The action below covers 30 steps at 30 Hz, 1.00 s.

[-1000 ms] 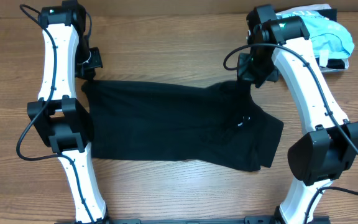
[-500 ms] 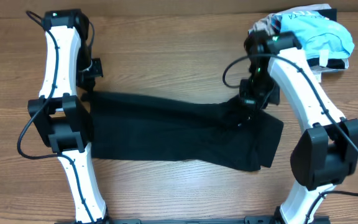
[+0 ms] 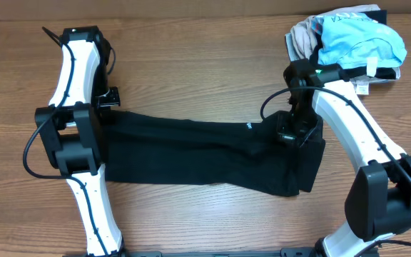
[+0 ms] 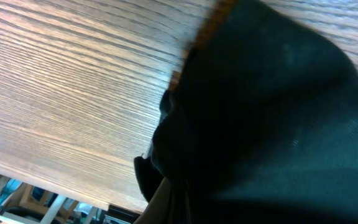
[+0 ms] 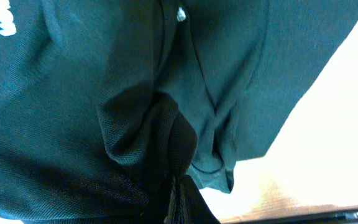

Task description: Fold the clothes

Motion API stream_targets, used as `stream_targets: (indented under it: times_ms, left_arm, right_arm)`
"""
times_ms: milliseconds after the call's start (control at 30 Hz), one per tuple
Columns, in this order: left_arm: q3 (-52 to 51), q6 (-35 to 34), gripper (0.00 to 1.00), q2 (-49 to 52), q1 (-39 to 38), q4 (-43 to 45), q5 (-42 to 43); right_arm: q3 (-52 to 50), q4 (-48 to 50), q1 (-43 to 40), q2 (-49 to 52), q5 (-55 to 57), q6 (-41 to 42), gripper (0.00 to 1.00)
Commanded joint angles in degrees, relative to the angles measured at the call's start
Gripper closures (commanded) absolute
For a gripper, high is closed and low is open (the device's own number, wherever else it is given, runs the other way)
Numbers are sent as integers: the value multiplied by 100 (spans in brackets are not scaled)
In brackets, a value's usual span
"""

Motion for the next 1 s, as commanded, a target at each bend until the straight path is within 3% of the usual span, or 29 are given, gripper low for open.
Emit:
stream_targets:
  times_ms: [0,67,167,233,567,667,967]
  left_arm:
    - [-55,310,96,-332,-83,-20,208]
    - [-157,463,86,-332,-92,-20,382]
    - [-297,522,57,-332,-90,-20,385]
    - [-348,605,51,-332,-90,-20,385]
    - [-291,601,46,-793,-57,-7,367]
    - [-256,605,44,-1296,-24,94,407]
    - [-258,748,40,-3285,-26,662,850]
  right_arm:
    - [-87,-28,-11,-144,-13,28,96]
    - [-87,-98,-11,-144,-15,4,92]
    - [-87,-219,-11,-144,-11,-83,67]
    - [-87,-245,-11,-144,-9,-151,53]
    - [122,-83,-11,-494,-144,-426,51]
    - [393,76,-11,-918,-417,-739,50]
    - [826,476,-11,-2396,-568,-979,33]
